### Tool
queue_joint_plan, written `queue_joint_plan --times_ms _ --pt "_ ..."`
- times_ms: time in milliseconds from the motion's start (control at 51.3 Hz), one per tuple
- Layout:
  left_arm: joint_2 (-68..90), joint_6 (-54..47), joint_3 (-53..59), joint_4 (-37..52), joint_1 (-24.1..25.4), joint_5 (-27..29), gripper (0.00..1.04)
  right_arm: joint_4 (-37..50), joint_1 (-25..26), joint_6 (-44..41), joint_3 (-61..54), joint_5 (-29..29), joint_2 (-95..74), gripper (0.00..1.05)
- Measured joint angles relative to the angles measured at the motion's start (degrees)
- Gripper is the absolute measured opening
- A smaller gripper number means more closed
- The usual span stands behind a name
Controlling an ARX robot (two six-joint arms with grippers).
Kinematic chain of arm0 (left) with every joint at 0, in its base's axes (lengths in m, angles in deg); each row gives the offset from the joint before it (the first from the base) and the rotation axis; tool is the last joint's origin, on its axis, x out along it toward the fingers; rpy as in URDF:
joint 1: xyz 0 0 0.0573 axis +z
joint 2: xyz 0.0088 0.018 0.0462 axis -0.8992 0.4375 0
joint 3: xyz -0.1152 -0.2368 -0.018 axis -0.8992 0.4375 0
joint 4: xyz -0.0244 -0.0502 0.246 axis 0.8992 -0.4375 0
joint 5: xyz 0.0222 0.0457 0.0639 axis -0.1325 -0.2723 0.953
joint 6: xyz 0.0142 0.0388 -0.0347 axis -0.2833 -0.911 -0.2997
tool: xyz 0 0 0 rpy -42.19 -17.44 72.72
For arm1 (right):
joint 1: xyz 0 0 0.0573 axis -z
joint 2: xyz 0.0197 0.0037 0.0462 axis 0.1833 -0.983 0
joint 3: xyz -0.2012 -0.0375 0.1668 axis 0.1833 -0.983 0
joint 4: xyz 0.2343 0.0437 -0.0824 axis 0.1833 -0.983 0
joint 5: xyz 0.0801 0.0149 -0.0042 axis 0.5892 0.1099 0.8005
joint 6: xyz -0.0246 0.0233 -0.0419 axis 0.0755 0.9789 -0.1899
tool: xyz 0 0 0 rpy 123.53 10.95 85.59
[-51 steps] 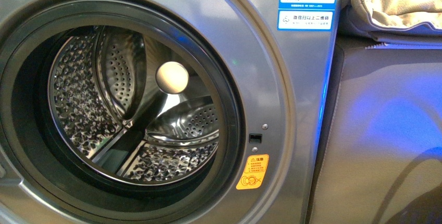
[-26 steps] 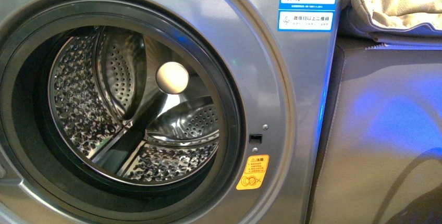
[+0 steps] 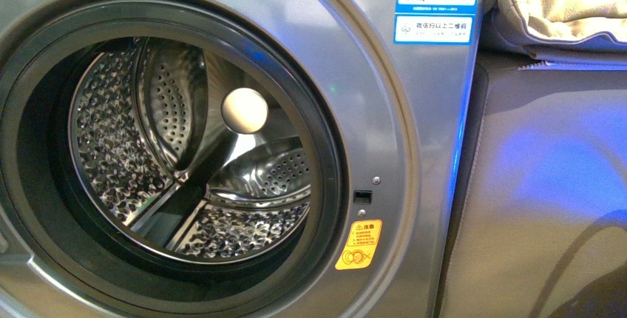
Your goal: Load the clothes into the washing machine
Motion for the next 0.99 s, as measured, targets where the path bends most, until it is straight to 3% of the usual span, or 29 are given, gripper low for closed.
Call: queue_joint_plan --times_ms 117,604,994 --pt "0.0 0.0 0.0 0.0 0.0 0.0 0.98 0.5 0.4 0.9 -4.8 1.7 7.6 0.13" --pt "0.0 0.0 0.0 0.0 0.0 0.0 0.98 0.7 0.4 2.1 -23.1 10.3 43.5 0.13" --pt "0.0 0.0 0.0 0.0 0.0 0.0 0.98 -7.3 -1.9 4.6 -23.6 15.8 71.0 0.13"
